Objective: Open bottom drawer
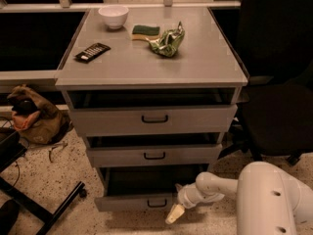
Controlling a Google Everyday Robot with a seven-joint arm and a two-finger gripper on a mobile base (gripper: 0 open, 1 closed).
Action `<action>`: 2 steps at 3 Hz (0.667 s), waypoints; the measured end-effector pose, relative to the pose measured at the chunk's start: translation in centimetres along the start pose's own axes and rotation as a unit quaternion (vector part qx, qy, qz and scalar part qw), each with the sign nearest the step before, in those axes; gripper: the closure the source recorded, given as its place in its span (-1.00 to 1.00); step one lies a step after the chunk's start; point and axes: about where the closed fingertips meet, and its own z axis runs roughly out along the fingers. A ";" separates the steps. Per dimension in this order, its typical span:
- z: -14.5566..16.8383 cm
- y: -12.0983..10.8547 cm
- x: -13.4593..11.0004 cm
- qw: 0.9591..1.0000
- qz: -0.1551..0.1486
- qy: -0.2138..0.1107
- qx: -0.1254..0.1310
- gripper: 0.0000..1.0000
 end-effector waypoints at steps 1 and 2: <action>-0.3 2.5 1.0 0.998 0.012 0.038 -0.039 -1.00; -0.6 4.7 1.5 0.995 0.017 0.059 -0.076 -1.00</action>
Offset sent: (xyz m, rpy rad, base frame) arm -0.0697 -0.0026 0.0111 -0.0723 0.2430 0.1231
